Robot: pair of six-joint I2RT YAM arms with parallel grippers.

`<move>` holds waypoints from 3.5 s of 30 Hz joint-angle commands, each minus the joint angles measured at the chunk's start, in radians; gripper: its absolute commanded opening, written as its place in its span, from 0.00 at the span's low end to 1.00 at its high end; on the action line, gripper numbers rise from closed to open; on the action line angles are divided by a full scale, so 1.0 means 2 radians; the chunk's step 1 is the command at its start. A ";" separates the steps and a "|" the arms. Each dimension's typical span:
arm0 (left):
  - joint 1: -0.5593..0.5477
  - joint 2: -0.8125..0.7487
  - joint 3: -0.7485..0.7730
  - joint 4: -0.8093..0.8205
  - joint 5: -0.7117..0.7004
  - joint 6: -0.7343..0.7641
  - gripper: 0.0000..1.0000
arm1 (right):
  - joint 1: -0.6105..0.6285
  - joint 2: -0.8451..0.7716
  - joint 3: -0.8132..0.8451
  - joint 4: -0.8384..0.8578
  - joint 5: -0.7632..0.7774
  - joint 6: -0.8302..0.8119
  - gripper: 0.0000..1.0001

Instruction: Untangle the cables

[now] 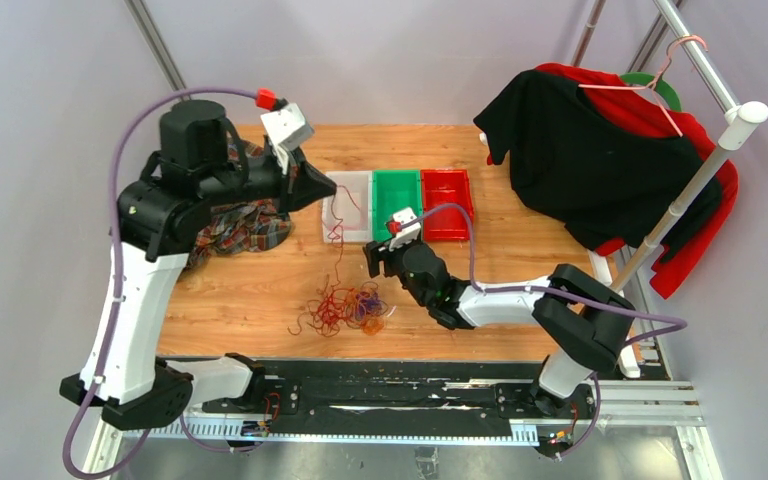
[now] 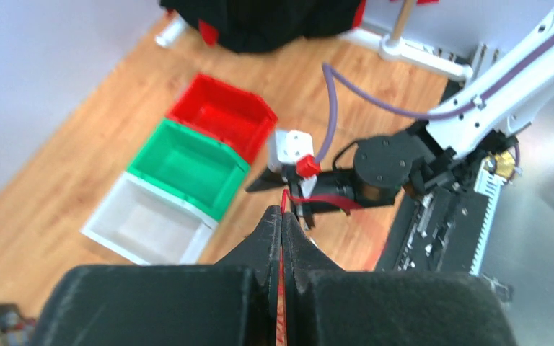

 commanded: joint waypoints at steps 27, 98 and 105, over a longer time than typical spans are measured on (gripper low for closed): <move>-0.008 0.061 0.193 -0.003 -0.039 -0.024 0.00 | 0.021 -0.092 0.102 -0.055 -0.208 -0.029 0.75; -0.034 -0.051 -0.151 0.053 -0.027 -0.011 0.01 | 0.019 -0.087 0.109 -0.080 -0.122 -0.017 0.39; -0.034 -0.043 -0.070 0.020 -0.026 -0.004 0.01 | 0.020 -0.040 0.108 -0.064 -0.109 0.001 0.35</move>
